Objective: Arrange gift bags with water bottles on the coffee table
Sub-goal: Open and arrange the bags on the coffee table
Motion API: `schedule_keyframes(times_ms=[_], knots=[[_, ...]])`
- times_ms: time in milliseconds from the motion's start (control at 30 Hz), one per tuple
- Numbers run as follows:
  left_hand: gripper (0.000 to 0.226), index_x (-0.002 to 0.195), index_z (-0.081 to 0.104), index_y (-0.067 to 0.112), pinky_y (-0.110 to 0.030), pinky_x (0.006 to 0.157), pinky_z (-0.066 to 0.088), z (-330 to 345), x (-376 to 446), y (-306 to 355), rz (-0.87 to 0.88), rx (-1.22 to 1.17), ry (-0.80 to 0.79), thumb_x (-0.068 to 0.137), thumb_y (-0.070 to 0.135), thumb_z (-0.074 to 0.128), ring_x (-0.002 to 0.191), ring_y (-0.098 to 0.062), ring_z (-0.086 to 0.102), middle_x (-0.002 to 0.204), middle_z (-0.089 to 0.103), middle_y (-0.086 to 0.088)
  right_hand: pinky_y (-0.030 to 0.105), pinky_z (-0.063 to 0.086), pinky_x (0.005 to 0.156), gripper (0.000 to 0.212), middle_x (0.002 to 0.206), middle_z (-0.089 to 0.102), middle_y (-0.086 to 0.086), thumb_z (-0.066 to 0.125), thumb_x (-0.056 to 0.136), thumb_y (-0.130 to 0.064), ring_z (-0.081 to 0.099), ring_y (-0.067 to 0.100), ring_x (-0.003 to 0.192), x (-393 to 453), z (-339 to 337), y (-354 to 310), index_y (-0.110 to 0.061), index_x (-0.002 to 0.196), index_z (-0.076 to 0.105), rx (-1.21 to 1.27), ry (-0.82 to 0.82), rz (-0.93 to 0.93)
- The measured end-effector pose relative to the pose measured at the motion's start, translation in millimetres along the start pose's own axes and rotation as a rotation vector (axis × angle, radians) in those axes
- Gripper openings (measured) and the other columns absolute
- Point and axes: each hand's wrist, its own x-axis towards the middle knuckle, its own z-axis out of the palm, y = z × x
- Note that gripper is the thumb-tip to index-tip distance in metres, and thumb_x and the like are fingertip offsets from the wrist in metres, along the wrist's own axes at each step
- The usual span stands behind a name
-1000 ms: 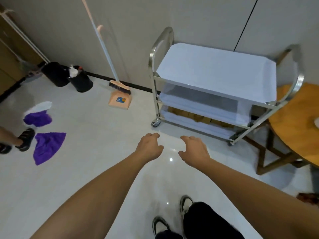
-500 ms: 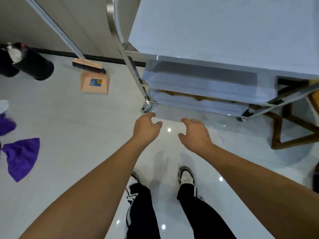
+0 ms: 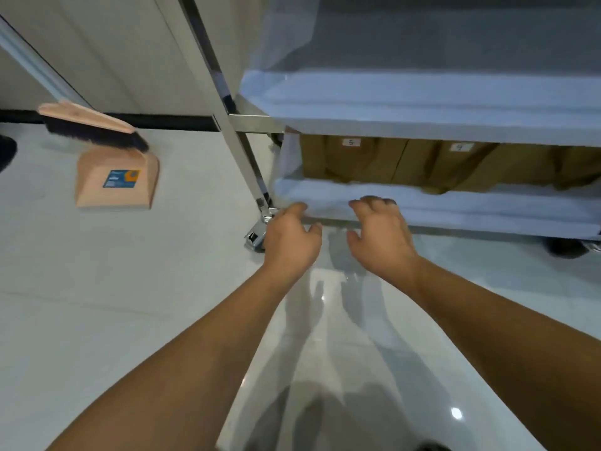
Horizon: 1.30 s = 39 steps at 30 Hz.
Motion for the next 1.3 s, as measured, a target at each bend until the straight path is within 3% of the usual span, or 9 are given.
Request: schedule_keyframes(times_ms=[167,300,400,500,667,900,1000,1167,1300], knots=[[0.047,0.143,0.051,0.023,-0.045,0.104,0.050,37,66,-16,0.109,-0.169,0.196,0.097,0.028,0.061,0.125,-0.029,0.055,0.139,0.056,-0.007,0.045,0.027,0.119,0.070,0.157,0.035,0.011,0.065,0.091,-0.025,0.027,0.032,0.147,56,39,17,-0.013,0.153,0.035,-0.207,0.240,-0.172],[0.045,0.142,0.050,0.019,-0.038,0.103,0.048,40,96,-7,0.160,-0.187,0.217,0.101,0.035,0.057,0.127,-0.028,0.054,0.140,0.057,-0.006,0.045,0.027,0.115,0.066,0.152,0.039,0.006,0.056,0.099,-0.034,0.032,0.027,0.142,79,51,11,-0.018,0.155,0.025,-0.251,0.226,-0.121],[0.041,0.139,0.050,0.022,-0.030,0.087,0.041,35,98,12,0.019,-0.382,0.119,0.103,0.040,0.052,0.115,-0.023,0.057,0.134,0.059,-0.003,0.049,0.033,0.105,0.049,0.126,0.057,0.005,0.055,0.098,-0.043,0.049,0.029,0.122,79,50,7,-0.024,0.140,0.039,-0.215,0.120,0.053],[0.040,0.138,0.050,0.022,-0.032,0.089,0.040,37,92,21,-0.025,-0.580,0.030,0.103,0.041,0.053,0.108,-0.020,0.053,0.128,0.059,0.000,0.047,0.037,0.099,0.029,0.110,0.061,0.004,0.047,0.100,-0.042,0.055,0.027,0.111,66,49,7,-0.023,0.121,0.054,-0.268,0.100,-0.016],[0.039,0.134,0.052,0.023,-0.046,0.103,0.049,45,92,19,-0.057,-0.725,-0.039,0.097,0.032,0.063,0.115,-0.027,0.060,0.125,0.064,-0.003,0.040,0.042,0.101,0.051,0.133,0.046,0.005,0.064,0.093,-0.038,0.045,0.026,0.121,72,46,11,-0.022,0.138,0.046,-0.206,0.274,-0.100],[0.049,0.144,0.042,0.017,-0.037,0.093,0.044,30,95,11,-0.097,-0.698,-0.004,0.100,0.029,0.060,0.108,-0.022,0.050,0.120,0.053,-0.003,0.045,0.037,0.105,0.063,0.136,0.052,0.000,0.068,0.089,-0.048,0.042,0.026,0.128,95,50,0,-0.028,0.140,0.037,-0.135,0.121,-0.043],[0.060,0.152,0.033,0.020,-0.046,0.109,0.043,25,97,6,-0.114,-0.671,0.009,0.100,0.032,0.060,0.132,-0.030,0.047,0.148,0.046,-0.007,0.047,0.035,0.101,0.050,0.127,0.057,0.001,0.061,0.092,-0.053,0.043,0.027,0.122,94,55,-2,-0.029,0.131,0.042,-0.168,0.109,-0.037],[0.064,0.153,0.033,0.023,-0.053,0.110,0.043,20,97,9,-0.137,-0.719,0.020,0.099,0.040,0.061,0.139,-0.034,0.041,0.153,0.042,-0.007,0.042,0.039,0.092,0.023,0.093,0.061,-0.001,0.058,0.096,-0.048,0.048,0.026,0.110,82,51,-8,-0.026,0.099,0.055,-0.214,0.250,-0.084],[0.066,0.154,0.031,0.025,-0.054,0.107,0.045,18,102,14,-0.134,-0.821,0.006,0.098,0.044,0.060,0.135,-0.033,0.044,0.153,0.043,-0.006,0.028,0.043,0.057,0.028,0.048,0.051,0.000,0.086,0.057,-0.012,0.054,0.026,0.058,63,61,-9,-0.017,0.058,0.058,-0.243,0.565,-0.422]])
